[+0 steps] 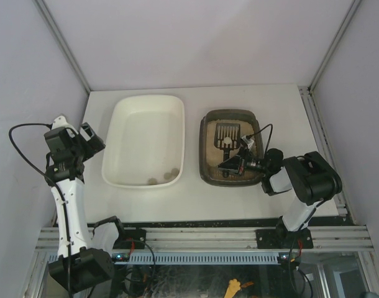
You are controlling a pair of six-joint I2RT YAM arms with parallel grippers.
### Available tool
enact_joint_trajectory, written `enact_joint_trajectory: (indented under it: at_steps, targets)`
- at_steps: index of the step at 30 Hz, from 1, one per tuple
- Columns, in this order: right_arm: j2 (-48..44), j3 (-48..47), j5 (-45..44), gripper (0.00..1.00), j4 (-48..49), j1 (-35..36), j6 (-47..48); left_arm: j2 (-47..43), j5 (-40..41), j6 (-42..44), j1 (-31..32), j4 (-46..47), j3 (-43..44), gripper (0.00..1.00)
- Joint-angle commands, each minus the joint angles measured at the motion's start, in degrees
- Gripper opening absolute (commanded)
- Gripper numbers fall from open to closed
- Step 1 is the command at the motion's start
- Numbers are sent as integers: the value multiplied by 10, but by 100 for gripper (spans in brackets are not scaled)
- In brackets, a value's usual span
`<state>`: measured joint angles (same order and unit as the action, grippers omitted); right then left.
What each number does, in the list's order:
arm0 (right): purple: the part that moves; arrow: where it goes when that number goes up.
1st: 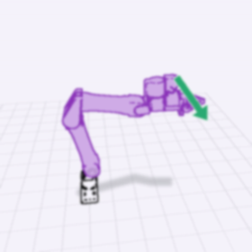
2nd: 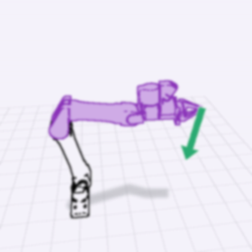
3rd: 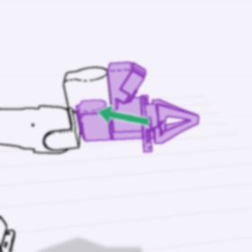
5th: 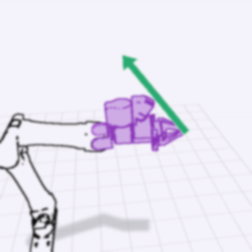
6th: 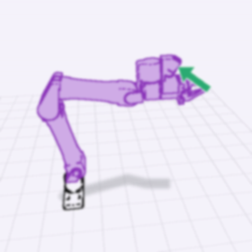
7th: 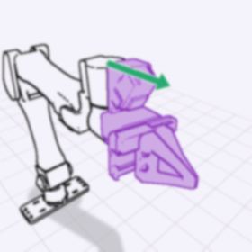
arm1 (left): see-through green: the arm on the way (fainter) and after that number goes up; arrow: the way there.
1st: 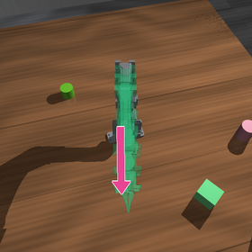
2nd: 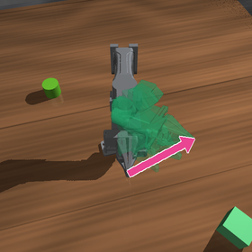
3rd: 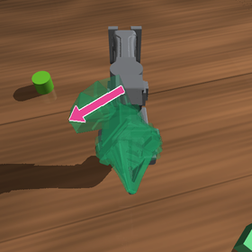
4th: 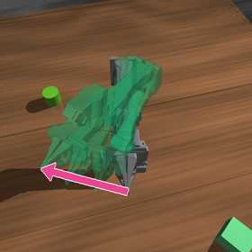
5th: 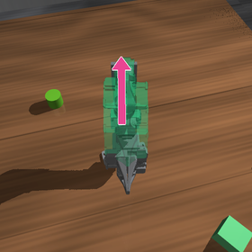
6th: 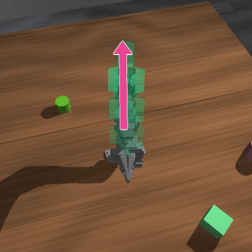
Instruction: Clean the litter box
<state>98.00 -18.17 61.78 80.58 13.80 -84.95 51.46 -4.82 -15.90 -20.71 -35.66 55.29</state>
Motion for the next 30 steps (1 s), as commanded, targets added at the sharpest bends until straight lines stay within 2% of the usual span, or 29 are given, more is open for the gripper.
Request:
enact_joint_trajectory:
  at_steps: [1,2,4,9,11,16,19,22,25,27,30]
  targets:
    - [-10,-30,-8,0,27,26,1,2,15,11,-3,4,24,98]
    - [-14,-34,-9,0,11,34,6,8,11,40,-4,-5,41,99]
    - [-31,-49,-9,0,-57,50,38,21,27,46,-4,-32,81,99]
    - [-122,-133,-47,0,-448,93,261,51,-1,65,-4,-85,156,97]
    - [-144,-174,-69,0,-564,111,317,47,-14,63,-4,-86,160,97]
    - [-145,-276,-111,0,-744,156,383,66,-38,79,-4,-126,195,97]
    - [-121,-357,-170,0,-855,204,437,98,-59,97,-8,-174,239,96]
    - [-84,-459,-265,0,-972,253,493,117,-87,103,-19,-202,259,95]
    - [-40,-554,-403,0,-1080,307,541,117,-107,104,-35,-206,260,95]
    - [-8,-627,-511,0,-1150,349,576,117,-109,105,-44,-209,260,95]
    - [54,-740,-731,0,-1262,422,623,125,-107,105,-51,-220,263,95]
